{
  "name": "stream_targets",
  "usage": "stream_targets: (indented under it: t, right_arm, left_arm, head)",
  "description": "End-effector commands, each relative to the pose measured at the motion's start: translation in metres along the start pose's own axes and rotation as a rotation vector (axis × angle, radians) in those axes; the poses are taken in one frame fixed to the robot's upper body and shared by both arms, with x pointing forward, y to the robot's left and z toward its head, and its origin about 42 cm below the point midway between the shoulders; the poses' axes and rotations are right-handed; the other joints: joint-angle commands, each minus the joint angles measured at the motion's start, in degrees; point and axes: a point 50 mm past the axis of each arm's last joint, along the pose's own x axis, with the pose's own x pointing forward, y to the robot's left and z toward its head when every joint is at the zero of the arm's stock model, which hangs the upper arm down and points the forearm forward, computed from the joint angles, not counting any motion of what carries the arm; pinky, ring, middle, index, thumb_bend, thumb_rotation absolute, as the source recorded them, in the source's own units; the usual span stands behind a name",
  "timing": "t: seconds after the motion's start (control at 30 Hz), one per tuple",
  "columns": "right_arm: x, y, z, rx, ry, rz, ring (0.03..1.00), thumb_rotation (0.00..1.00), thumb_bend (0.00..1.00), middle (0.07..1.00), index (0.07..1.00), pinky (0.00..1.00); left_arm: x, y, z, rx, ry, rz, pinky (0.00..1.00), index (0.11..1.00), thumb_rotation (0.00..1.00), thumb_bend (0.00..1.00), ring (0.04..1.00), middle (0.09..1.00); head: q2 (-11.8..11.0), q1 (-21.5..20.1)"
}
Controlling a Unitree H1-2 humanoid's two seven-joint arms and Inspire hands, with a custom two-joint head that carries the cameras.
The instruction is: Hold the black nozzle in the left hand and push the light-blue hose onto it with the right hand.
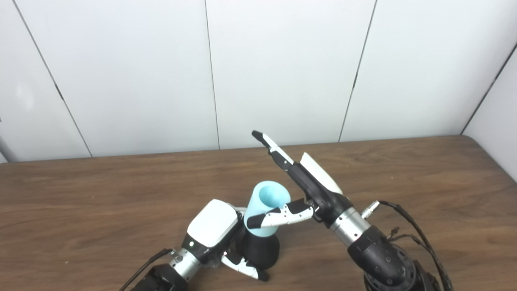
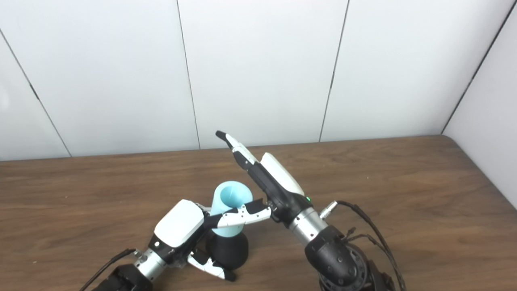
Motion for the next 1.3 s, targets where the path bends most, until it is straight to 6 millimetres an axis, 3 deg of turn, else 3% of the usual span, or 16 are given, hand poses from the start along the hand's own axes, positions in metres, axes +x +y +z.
stream_targets:
  t: [0.0,0.27,0.4,0.5,0.6,0.7,0.77,0.83,0.93,1.0,1.27]
  right_arm:
    - [0.003,-0.008,0.011,0.029,-0.086,-0.067,1.000,0.47,1.00,1.000,1.000,0.96]
    - [0.004,-0.024,0.015,0.031,-0.174,-0.191,1.000,0.52,1.00,1.000,1.000,0.96]
    - [-0.004,-0.033,0.013,0.017,-0.203,-0.271,1.000,0.56,1.00,1.000,1.000,0.99]
    - [-0.017,-0.036,0.008,-0.085,-0.223,-0.303,0.992,0.65,0.97,1.000,0.961,0.94]
    - [-0.037,-0.035,0.003,-0.277,-0.231,-0.289,0.962,0.71,0.87,0.994,0.968,0.83]
    - [-0.059,-0.030,-0.003,-0.408,-0.235,-0.283,0.942,0.65,0.83,0.993,0.984,0.74]
    - [-0.072,-0.027,-0.006,-0.491,-0.238,-0.299,0.860,0.63,0.83,0.972,0.985,0.59]
    - [-0.083,-0.022,-0.007,-0.543,-0.240,-0.304,0.618,0.64,0.79,0.959,0.988,0.39]
    - [-0.094,-0.014,-0.006,-0.584,-0.234,-0.297,0.418,0.64,0.76,0.940,0.982,0.27]
    - [-0.100,-0.008,-0.004,-0.599,-0.212,-0.274,0.360,0.65,0.75,0.924,0.982,0.24]
    - [-0.114,0.005,0.005,-0.623,-0.177,-0.175,0.281,0.58,0.78,0.930,0.947,0.19]
  left_arm:
    - [-0.012,-0.026,0.009,-0.010,0.013,-0.105,0.13,0.479,0.00,0.53,0.183,0.471]
    - [-0.010,-0.028,0.010,-0.021,0.019,-0.109,0.14,0.479,0.00,0.53,0.196,0.471]
    - [-0.009,-0.027,0.011,-0.015,0.021,-0.114,0.14,0.479,0.00,0.53,0.200,0.471]
    - [-0.009,-0.027,0.011,-0.015,0.019,-0.105,0.13,0.479,0.00,0.53,0.185,0.471]
    - [-0.009,-0.026,0.010,-0.011,0.022,-0.104,0.13,0.479,0.00,0.53,0.179,0.471]
    - [-0.010,-0.026,0.009,-0.006,0.020,-0.107,0.13,0.479,0.00,0.53,0.180,0.471]
    - [-0.010,-0.025,0.008,-0.004,0.020,-0.109,0.13,0.479,0.00,0.53,0.184,0.471]
    - [-0.011,-0.025,0.008,-0.001,0.019,-0.108,0.13,0.479,0.00,0.53,0.183,0.471]
    - [-0.011,-0.026,0.007,-0.005,0.023,-0.110,0.13,0.479,0.00,0.53,0.183,0.471]
    - [-0.011,-0.026,0.007,-0.005,0.023,-0.108,0.13,0.479,0.00,0.53,0.180,0.471]
    - [-0.011,-0.026,0.007,-0.001,0.025,-0.112,0.14,0.479,0.00,0.53,0.193,0.471]
  head:
    - [-0.19,0.05]
    - [-0.65,0.33]
    - [-0.46,0.56]
    - [-0.32,0.58]
    - [-0.23,0.58]
    - [-0.24,0.46]
    - [-0.24,0.37]
    - [-0.27,0.31]
    - [-0.27,0.33]
    - [-0.26,0.32]
    - [-0.30,0.34]
